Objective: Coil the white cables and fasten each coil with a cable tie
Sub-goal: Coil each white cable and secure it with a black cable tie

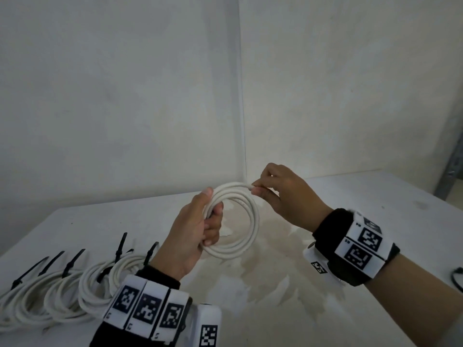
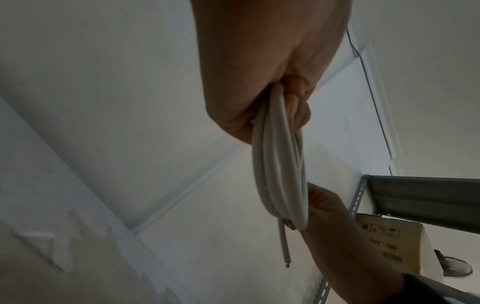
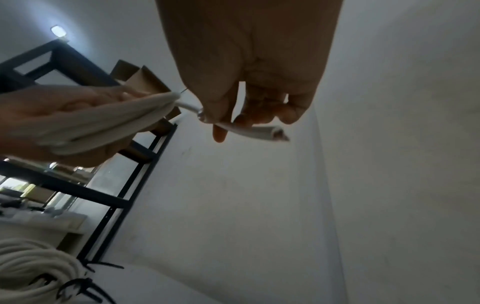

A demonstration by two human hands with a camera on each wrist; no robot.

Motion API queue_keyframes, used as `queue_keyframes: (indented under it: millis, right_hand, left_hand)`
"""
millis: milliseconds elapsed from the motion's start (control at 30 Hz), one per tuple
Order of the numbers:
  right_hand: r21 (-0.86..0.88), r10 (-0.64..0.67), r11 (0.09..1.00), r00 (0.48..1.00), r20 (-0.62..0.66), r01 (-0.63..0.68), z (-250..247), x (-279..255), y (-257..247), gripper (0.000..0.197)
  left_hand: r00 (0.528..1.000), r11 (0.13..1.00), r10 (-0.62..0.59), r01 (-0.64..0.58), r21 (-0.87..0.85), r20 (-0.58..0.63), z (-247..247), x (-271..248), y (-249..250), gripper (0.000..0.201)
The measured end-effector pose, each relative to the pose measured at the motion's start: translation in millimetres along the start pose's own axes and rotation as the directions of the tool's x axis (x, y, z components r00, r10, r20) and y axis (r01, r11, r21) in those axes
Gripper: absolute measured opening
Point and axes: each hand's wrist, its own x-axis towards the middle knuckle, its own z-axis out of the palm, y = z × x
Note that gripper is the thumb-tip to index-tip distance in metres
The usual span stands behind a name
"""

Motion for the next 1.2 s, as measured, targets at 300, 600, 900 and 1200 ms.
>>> queue_keyframes:
  millis: [300,600,900,1200]
  right_hand:
    - [0.323,0.374,0.802,0.845,0.383,-0.502,-3,-6,-15,0.023]
    - [0.679,0.417,0.343,0.753,0.509,-0.649,4,-7,-33,0.03]
    - [0.735,0.371,0.25,0.763,0.529,-0.631,10,-11,-44,0.013]
    - [0.31,0.44,0.688,0.717,0.541,-0.656,4,-10,-45,0.026]
  left_hand:
    - [0.997,0.991,0.044,-0.051,-0.121,-0.057,-2,7,6,0.044]
    - [0.995,0.977,0.014,-0.035,-0.21,-0.101,-2,12,-5,0.044]
    - [0.993,0.978,0.032,-0.056,-0.202,-0.118,0,14,-6,0.044]
    - [0.976,0.996,0.081,-0.088,-0.023,-0.2,1,12,-12,0.041]
